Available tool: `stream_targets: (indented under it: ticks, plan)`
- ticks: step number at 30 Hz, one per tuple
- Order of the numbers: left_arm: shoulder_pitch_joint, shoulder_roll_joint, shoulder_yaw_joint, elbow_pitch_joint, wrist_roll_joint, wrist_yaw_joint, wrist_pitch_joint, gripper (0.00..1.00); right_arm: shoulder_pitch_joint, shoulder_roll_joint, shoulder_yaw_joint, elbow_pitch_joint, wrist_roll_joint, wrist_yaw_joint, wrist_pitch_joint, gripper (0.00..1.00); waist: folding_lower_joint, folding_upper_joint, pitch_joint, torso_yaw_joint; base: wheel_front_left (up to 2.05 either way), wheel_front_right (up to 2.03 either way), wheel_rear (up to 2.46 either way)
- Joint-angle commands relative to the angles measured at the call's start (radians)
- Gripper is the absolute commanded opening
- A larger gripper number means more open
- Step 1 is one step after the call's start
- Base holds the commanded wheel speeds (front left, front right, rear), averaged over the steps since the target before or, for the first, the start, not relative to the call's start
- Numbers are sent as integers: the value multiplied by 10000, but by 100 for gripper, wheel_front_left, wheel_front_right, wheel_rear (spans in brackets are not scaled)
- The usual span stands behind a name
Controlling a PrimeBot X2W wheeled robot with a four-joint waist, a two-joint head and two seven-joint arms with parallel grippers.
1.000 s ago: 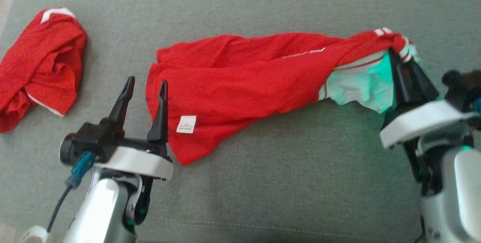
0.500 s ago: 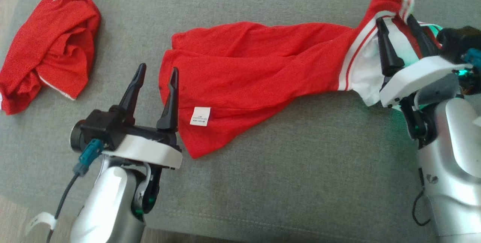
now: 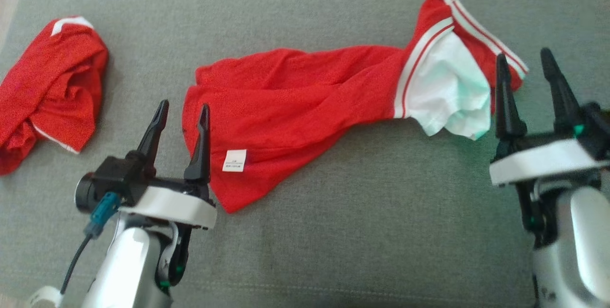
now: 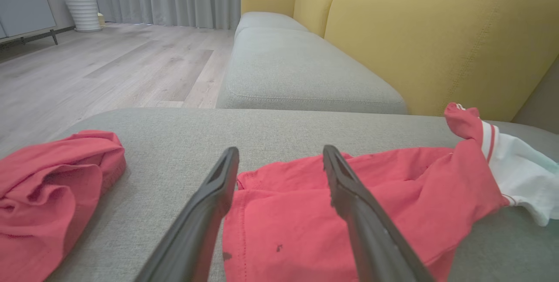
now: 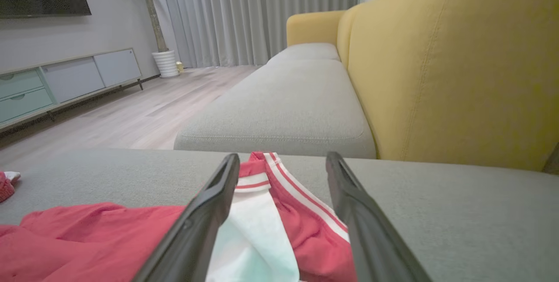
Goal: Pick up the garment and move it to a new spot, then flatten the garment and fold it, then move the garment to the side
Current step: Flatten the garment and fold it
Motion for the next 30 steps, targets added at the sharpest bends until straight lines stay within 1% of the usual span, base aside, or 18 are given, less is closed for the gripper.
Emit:
stream_targets:
  ticks: [1,5,13,23,30]
  plan:
    - [-22,310,463,-257,71,69,-77,100,350,163,127,-818,-189,77,139,100,0,-1,-265,-176,0,0,0]
    - [221,389,494,-214,65,130,-77,100,1440,339,59,-1730,-364,77,520,100,0,-1,-562,-279,0,0,0]
    - [534,477,509,-295,12,260,13,100,2658,483,-16,-2498,-257,77,960,100,0,-1,-804,-407,0,0,0]
    - [685,571,448,-474,-25,361,152,100,2817,499,-59,-2584,69,77,1008,100,0,-1,-874,-481,0,0,0]
    - [604,560,350,-561,-42,386,171,100,2614,500,-129,-2256,151,77,1032,100,0,-1,-740,-382,0,0,0]
